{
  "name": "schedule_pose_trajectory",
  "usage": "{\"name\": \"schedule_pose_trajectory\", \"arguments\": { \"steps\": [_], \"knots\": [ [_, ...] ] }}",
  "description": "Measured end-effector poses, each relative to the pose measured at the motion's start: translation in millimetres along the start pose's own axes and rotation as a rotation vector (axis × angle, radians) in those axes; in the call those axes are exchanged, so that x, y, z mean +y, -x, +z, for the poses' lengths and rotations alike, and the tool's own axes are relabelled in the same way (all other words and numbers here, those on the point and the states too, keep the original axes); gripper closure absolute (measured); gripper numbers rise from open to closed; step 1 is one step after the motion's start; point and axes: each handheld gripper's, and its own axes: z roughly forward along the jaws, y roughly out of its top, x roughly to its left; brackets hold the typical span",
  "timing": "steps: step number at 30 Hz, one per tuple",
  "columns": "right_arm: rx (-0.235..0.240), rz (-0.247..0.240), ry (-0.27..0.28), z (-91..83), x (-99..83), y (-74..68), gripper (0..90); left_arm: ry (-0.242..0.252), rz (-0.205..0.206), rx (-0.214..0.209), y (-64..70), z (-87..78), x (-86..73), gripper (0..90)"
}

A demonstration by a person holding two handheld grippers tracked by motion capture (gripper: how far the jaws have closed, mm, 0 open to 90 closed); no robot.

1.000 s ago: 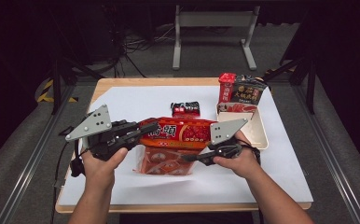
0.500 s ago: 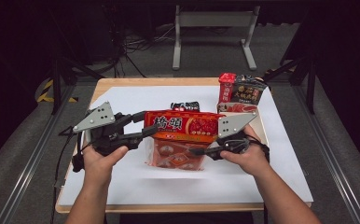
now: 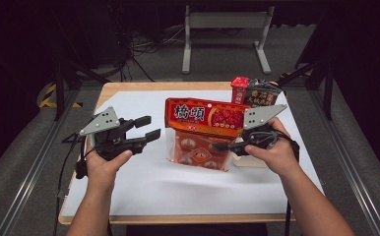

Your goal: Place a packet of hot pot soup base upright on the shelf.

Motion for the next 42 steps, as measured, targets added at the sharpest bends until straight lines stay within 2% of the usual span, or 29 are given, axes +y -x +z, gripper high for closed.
{"name": "schedule_pose_trajectory", "arguments": {
  "steps": [9, 15, 19, 27, 37, 42],
  "knots": [
    [-0.039, 0.045, -0.01, -15.9, 6.7, 9.4, 70.4, -0.027, -0.029, 0.027, -13.9, -1.9, -10.2, 44.1],
    [-0.079, 0.051, -0.023, -27.7, 11.6, 15.6, 70.4, -0.035, -0.049, 0.048, -22.5, -4.1, -15.8, 43.9],
    [-0.105, 0.056, -0.027, -34.3, 13.4, 20.1, 70.4, -0.04, -0.058, 0.053, -25.5, -4.9, -17.9, 43.7],
    [-0.162, 0.08, 0.006, -55.9, 16.9, 33.8, 70.4, -0.053, -0.071, 0.061, -31.2, -5.2, -22.2, 42.9],
    [-0.249, 0.106, 0.008, -76.6, 11.7, 50.5, 70.4, -0.063, -0.085, 0.069, -35.8, -5.4, -25.7, 41.8],
    [-0.279, 0.11, 0.008, -82.1, 9.1, 54.2, 70.4, -0.067, -0.094, 0.072, -38.5, -4.7, -28.0, 41.1]
  ]
}}
